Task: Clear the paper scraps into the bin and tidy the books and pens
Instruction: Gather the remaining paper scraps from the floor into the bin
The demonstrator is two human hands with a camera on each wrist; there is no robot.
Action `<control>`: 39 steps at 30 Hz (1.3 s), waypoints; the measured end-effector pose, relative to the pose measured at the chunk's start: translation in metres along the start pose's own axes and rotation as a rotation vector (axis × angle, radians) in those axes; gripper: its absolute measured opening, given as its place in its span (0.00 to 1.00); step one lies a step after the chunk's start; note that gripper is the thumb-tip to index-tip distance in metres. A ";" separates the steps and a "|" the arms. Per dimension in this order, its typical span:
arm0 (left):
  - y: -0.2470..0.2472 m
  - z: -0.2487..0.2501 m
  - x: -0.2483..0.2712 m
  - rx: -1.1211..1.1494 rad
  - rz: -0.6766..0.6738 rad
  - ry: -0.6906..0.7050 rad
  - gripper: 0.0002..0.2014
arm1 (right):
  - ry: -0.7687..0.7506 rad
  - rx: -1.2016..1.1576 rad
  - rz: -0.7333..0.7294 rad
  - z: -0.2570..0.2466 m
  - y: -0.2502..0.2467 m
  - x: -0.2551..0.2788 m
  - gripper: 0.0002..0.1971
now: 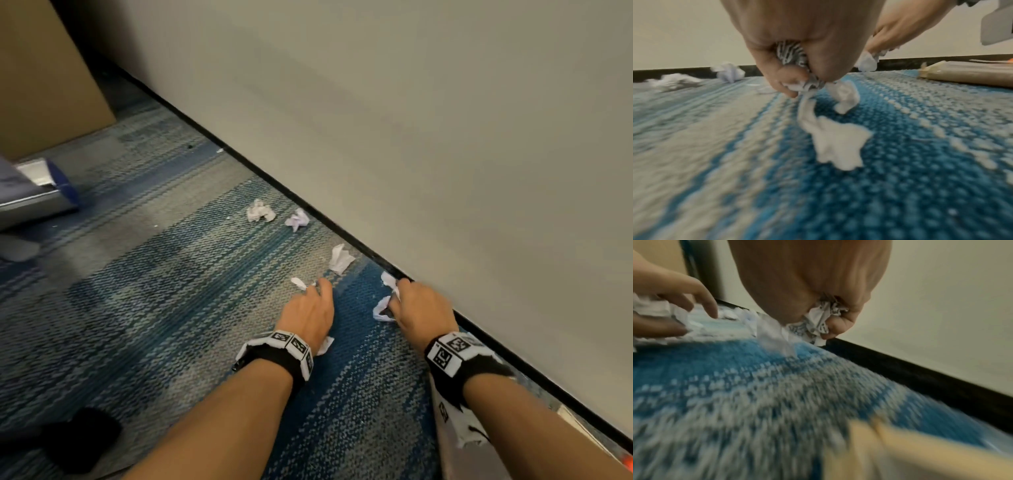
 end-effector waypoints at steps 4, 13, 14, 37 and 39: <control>-0.004 -0.039 -0.012 0.065 0.044 -0.148 0.31 | -0.089 -0.059 0.098 -0.038 -0.016 -0.042 0.13; 0.004 -0.057 -0.040 0.115 -0.107 -0.062 0.15 | -0.195 -0.092 0.006 -0.077 0.022 -0.085 0.23; 0.001 -0.060 -0.042 0.134 -0.085 -0.084 0.14 | -0.196 -0.073 0.018 -0.077 0.026 -0.086 0.21; -0.013 -0.080 -0.149 0.132 0.059 -0.031 0.21 | -0.126 -0.321 0.016 -0.093 0.030 -0.090 0.27; -0.008 -0.079 -0.149 0.096 0.053 -0.008 0.20 | -0.131 -0.296 0.048 -0.094 0.031 -0.094 0.22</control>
Point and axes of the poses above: each hand's wrist, its own x-axis away from the middle knuckle, its own y-axis out of the palm, z = x × y, the point moved 1 cm from there along -x, towards the middle knuckle, and after that the axes turned 2 degrees about z, right-handed, at the moved point
